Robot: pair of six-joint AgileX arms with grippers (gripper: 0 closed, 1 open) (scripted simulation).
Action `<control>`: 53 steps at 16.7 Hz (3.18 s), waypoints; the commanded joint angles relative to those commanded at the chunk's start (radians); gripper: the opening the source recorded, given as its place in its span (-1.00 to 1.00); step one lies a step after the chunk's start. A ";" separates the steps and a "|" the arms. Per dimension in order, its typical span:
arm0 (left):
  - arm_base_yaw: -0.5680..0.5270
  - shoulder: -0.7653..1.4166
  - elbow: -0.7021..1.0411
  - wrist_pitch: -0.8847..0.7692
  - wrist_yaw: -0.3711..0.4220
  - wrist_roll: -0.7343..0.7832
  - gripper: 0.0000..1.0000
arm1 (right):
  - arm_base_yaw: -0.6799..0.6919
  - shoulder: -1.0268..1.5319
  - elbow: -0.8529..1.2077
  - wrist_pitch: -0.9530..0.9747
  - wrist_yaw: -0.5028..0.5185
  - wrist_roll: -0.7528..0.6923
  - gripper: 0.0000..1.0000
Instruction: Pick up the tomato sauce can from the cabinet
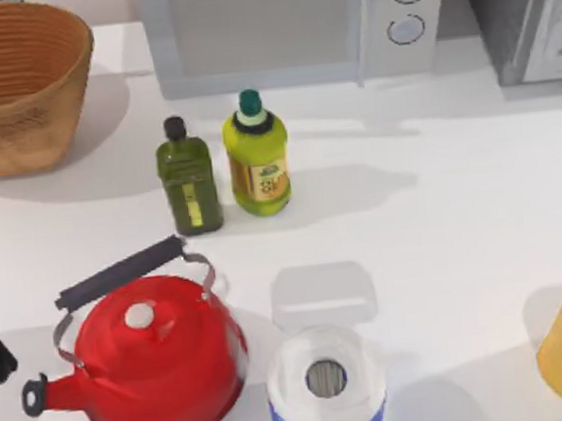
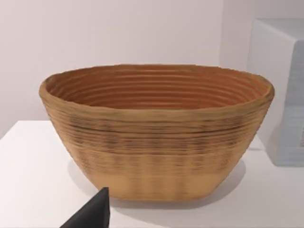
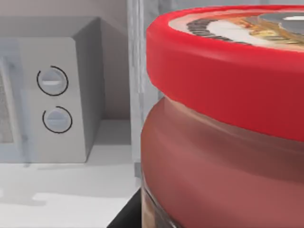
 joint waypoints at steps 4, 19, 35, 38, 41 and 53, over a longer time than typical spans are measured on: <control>0.000 0.000 0.000 0.000 0.000 0.000 1.00 | 0.002 0.159 0.054 0.103 -0.053 0.013 -1.00; 0.000 0.000 0.000 0.000 0.000 0.000 1.00 | 0.003 0.969 0.302 0.581 -0.316 0.027 -1.00; 0.000 0.000 0.000 0.000 0.000 0.000 1.00 | -0.056 1.652 0.534 1.013 -0.577 0.040 -1.00; 0.000 0.000 0.000 0.000 0.000 0.000 1.00 | -0.069 1.762 0.584 1.089 -0.636 0.038 -1.00; 0.000 0.000 0.000 0.000 0.000 0.000 1.00 | -0.084 1.870 0.634 1.166 -0.694 0.036 -1.00; 0.000 0.000 0.000 0.000 0.000 0.000 1.00 | -0.172 2.173 0.802 1.393 -0.902 0.018 -1.00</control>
